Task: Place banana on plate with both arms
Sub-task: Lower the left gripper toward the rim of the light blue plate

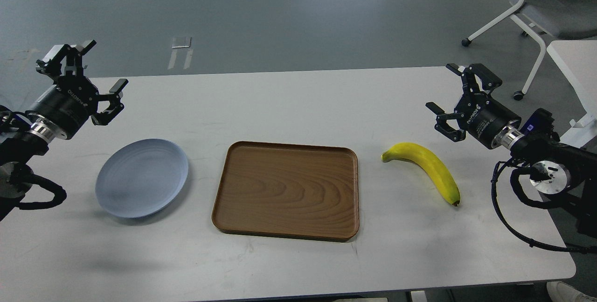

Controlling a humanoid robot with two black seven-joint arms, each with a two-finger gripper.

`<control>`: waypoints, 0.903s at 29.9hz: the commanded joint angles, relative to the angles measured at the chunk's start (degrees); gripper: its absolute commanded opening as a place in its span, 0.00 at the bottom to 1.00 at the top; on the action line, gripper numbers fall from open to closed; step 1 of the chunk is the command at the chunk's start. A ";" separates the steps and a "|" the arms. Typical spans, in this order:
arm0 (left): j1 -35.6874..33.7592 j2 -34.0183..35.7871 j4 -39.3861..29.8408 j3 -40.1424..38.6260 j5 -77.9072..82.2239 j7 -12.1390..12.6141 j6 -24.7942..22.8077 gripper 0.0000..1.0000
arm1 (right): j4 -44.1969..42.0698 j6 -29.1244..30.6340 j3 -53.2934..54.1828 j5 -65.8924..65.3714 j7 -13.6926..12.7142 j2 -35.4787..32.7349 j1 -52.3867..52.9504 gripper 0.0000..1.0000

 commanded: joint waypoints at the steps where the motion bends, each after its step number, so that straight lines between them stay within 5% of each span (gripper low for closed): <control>1: 0.13 -0.01 0.09 0.00 0.04 0.00 0.00 0.99 | 0.07 0.00 0.00 -0.04 0.00 -0.52 -0.12 1.00; 14: -2.95 -0.36 8.17 -0.70 0.13 0.00 0.00 0.99 | -0.02 0.00 0.00 -0.22 0.00 -2.01 -0.03 1.00; 19: -4.18 0.16 8.88 -0.35 12.31 0.00 0.00 1.00 | -0.20 0.00 0.00 -0.22 0.00 -2.45 0.06 1.00; 25: -8.13 4.82 0.35 -0.61 39.06 0.00 0.00 1.00 | -0.29 0.00 0.00 -0.22 0.00 -2.45 0.06 1.00; 27: -8.83 8.23 -7.52 -0.53 49.03 0.00 0.00 0.99 | -0.37 0.00 0.00 -0.22 0.00 -2.45 0.06 1.00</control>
